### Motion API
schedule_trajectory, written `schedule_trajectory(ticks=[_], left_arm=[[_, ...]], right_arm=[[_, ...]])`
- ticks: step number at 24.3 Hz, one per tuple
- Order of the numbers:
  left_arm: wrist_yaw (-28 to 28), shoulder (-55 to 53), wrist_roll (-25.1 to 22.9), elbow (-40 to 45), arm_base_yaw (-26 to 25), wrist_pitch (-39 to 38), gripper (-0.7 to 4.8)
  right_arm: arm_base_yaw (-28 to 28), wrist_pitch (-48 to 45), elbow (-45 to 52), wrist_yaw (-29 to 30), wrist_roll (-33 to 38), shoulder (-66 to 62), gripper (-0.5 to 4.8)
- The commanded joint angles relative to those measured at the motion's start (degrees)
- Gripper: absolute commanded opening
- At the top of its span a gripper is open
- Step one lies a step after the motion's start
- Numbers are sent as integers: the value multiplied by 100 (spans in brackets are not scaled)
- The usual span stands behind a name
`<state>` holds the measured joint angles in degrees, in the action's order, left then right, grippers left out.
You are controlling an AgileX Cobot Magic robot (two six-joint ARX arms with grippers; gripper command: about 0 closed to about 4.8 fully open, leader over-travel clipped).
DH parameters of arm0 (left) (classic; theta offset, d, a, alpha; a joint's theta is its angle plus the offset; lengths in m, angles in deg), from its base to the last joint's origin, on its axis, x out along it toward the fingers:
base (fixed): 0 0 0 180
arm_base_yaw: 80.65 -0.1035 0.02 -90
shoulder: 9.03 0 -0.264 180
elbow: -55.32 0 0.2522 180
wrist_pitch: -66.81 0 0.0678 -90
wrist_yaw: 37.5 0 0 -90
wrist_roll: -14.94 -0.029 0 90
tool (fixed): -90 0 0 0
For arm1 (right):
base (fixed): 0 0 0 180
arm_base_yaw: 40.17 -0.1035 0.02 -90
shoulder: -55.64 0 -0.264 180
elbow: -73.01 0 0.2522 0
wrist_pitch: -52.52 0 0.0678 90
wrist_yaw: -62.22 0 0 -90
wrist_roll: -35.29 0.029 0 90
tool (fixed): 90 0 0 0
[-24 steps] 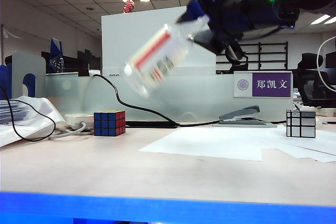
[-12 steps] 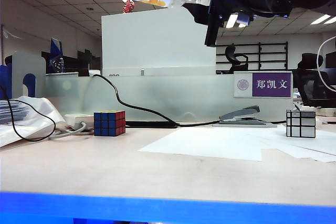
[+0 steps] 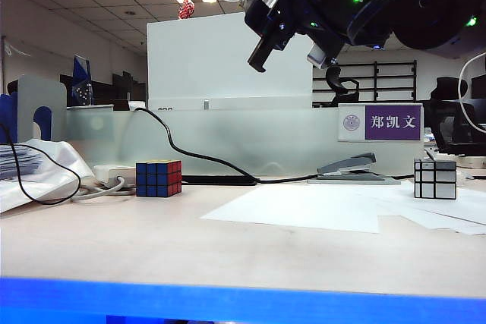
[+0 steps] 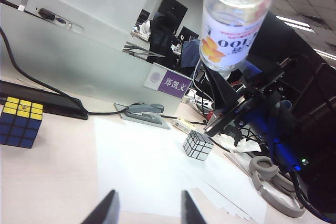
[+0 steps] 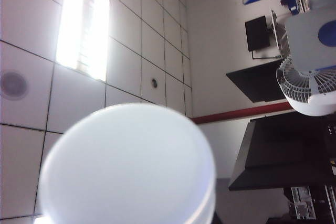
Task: Flip the plastic bottle upside down.
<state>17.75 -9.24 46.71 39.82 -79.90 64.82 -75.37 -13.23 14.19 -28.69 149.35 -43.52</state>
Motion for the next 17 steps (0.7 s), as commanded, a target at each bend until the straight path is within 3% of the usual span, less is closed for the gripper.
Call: schedule_trajectory(ticks=[1, 4, 6, 7, 9, 16, 17], left_arm=[[-44, 9, 2, -37, -4, 70, 161], [-39, 9, 0, -37, -4, 70, 161], [-42, 9, 0, -37, -4, 72, 161], [-42, 9, 0, -37, -4, 72, 161], [-42, 9, 2, -37, -4, 74, 161], [260, 9, -31, -35, -4, 98, 163], [258, 9, -33, -35, -2, 131, 221]], right_arm=[[-7, -157, -15, -57, -81, 2, -5], [-2, -157, -15, -50, -247, 2, -5], [4, -153, -17, 42, -1067, 2, -5], [22, -125, -17, 326, -1716, 2, -6], [26, -133, -24, 804, -2306, 9, -6], [-26, -153, -24, 1134, -2041, 11, -5], [-42, -155, -24, 1163, -2039, 11, -5]])
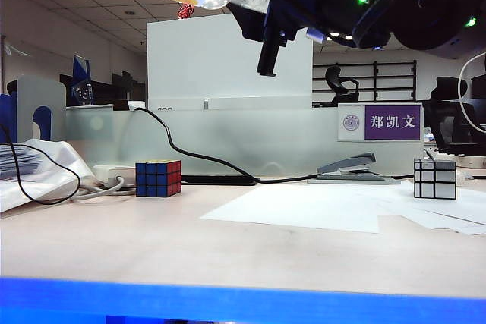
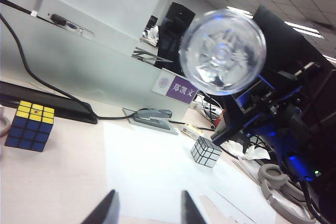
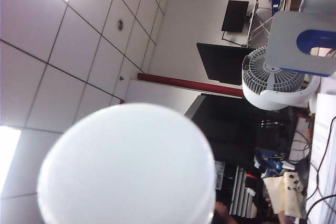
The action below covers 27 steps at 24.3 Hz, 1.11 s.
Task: Flip the plastic bottle upside down.
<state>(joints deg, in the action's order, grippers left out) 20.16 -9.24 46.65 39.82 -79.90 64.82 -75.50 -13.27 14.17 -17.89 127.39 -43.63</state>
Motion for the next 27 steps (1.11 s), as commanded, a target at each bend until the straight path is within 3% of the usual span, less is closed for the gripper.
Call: schedule_trajectory(ticks=[1, 2, 4, 10, 14, 18, 22, 27], left_arm=[[7, 9, -17, -33, 7, 168, 297], [7, 9, 31, -33, 9, 219, 410], [7, 9, 313, -33, 44, 494, 472], [826, 7, 966, -35, 791, 1764, 472], [1349, -103, 754, -33, 1602, 1816, 472], [1611, -164, 376, -35, 2068, 1908, 472], [1952, -166, 273, -37, 2256, 2065, 472], [1967, -164, 280, -48, 2249, 2312, 472]], right_arm=[[-46, -151, -22, 103, 157, 22, -5], [-61, -151, -24, 136, 157, 22, -6], [-122, -151, -24, 175, 157, 22, -6], [-374, -153, -83, 160, 417, 22, -5], [-708, -149, -350, 133, 542, 22, -6], [-1029, -131, -525, 111, 540, 22, -6], [-1200, -129, -588, 63, 540, 22, -6], [-1360, -142, -592, 70, 540, 22, -5]])
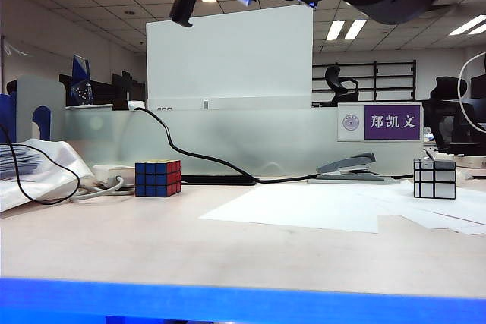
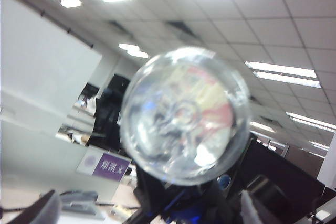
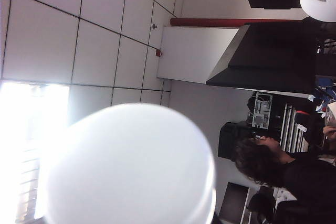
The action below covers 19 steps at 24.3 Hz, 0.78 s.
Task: Flip the plastic bottle upside down.
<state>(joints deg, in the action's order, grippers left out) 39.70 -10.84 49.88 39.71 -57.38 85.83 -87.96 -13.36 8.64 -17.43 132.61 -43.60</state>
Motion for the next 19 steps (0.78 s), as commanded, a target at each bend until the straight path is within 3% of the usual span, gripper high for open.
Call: schedule_trajectory(ticks=[1, 19], left_arm=[[13, -4, -37, -37, 2, 260, 472], [15, -4, 22, -39, 24, 839, 471]], right_arm=[[-140, -131, -42, 26, 17, 20, -5], [-835, 245, -42, -37, -26, 17, -6]])
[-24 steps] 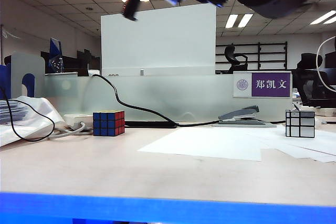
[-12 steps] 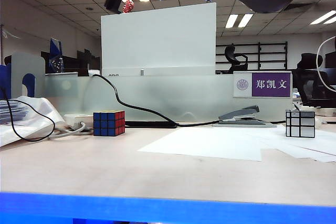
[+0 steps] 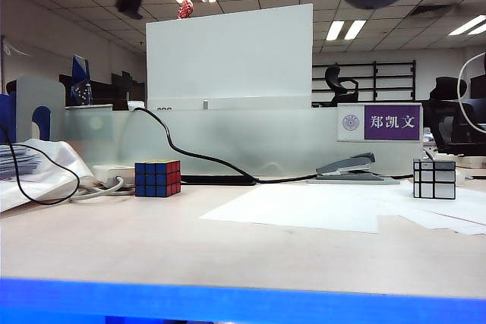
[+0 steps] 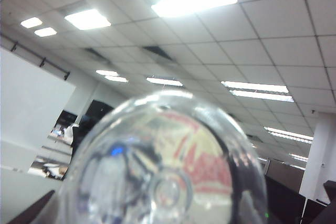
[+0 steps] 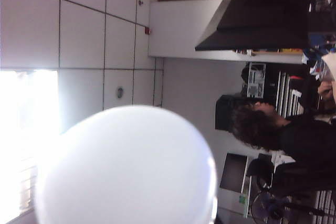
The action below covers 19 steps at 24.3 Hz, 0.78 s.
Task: Flip the plastic bottle upside down.
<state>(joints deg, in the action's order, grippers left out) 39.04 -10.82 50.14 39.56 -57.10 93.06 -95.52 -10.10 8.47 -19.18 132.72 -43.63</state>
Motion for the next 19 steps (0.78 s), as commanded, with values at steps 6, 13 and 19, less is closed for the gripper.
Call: schedule_trajectory(ticks=[6, 13, 19], left_arm=[[79, -7, 20, -26, -4, 225, 468], [63, -7, 20, -26, -4, 264, 403], [66, -7, 20, -26, -4, 343, 112]], right_arm=[[-162, 24, -26, 57, -35, 22, -5], [-299, 136, -31, -17, -37, 20, -5], [-295, 92, -31, -15, -37, 20, -6]])
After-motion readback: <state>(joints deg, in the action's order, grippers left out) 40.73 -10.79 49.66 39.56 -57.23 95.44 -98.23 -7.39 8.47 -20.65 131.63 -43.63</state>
